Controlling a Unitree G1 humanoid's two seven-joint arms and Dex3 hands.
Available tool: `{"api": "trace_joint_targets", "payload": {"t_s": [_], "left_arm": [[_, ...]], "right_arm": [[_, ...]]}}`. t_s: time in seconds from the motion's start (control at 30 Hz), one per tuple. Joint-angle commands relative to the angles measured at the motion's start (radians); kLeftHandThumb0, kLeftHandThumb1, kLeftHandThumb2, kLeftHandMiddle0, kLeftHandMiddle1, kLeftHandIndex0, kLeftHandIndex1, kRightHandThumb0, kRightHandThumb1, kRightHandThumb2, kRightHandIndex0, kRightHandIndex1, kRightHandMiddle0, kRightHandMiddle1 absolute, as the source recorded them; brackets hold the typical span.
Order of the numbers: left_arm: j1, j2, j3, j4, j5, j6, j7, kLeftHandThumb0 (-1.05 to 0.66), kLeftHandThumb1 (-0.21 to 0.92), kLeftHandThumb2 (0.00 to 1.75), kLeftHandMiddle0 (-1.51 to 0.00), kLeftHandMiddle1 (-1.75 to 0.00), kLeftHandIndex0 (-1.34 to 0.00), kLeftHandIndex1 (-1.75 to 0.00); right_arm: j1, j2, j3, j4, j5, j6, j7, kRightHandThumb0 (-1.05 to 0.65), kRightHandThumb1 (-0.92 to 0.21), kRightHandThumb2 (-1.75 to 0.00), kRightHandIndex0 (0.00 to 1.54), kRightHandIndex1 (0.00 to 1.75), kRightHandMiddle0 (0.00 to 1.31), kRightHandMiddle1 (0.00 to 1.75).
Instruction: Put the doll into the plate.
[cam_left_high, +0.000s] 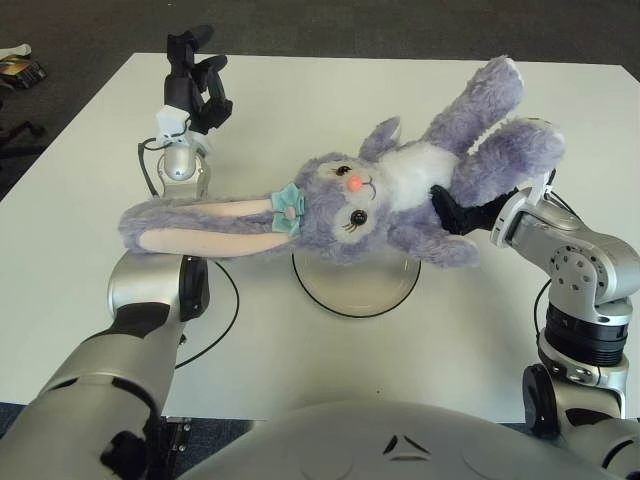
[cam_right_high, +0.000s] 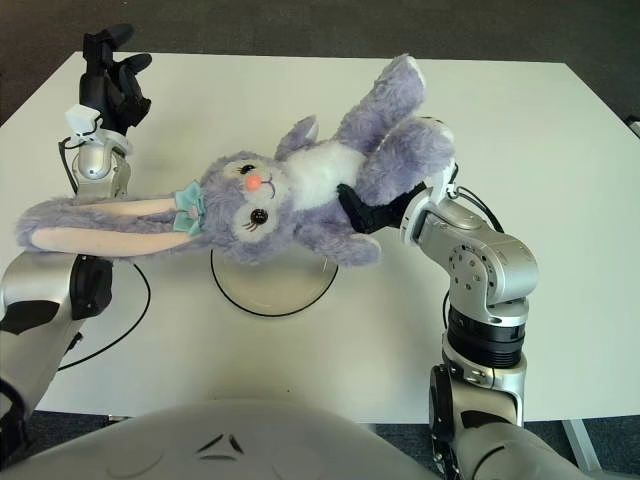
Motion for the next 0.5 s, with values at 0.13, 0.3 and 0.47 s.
{"api": "trace_joint_targets", "payload": {"t_s": [0.13,0.3,0.47], "left_arm": [[0.012,-0.016,0.009,-0.021,-0.026,-0.041,-0.055,-0.77,0.92,0.77,-0.14,-0.92,0.00,-1.04],[0.013,-0.016,0.008,-0.021,-0.027,-0.046,-0.066,-0.74,0.92,0.77,-0.14,-0.92,0.00,-1.04],[0.014,-0.015,0.005,-0.021,-0.017,-0.047,-0.059,-0.74,0.92,0.78,-0.14,-0.92,0.00,-1.05]], "right_arm": [[0.030,-0.020,0.013,-0.024,0.020,-0.004,0.034,0.00,0.01,-1.51,1.01,1.20,0.72,1.75],[0.035,-0.030,0.017,-0.029,0.023,0.021,0.032,0.00,0.00,-1.50,1.01,1.20,0.71,1.75],[0.034,-0.057,0.034,-0.028,0.018,0.042,0.045,0.00,-0.02,-1.48,1.00,1.19,0.71,1.75]]}}
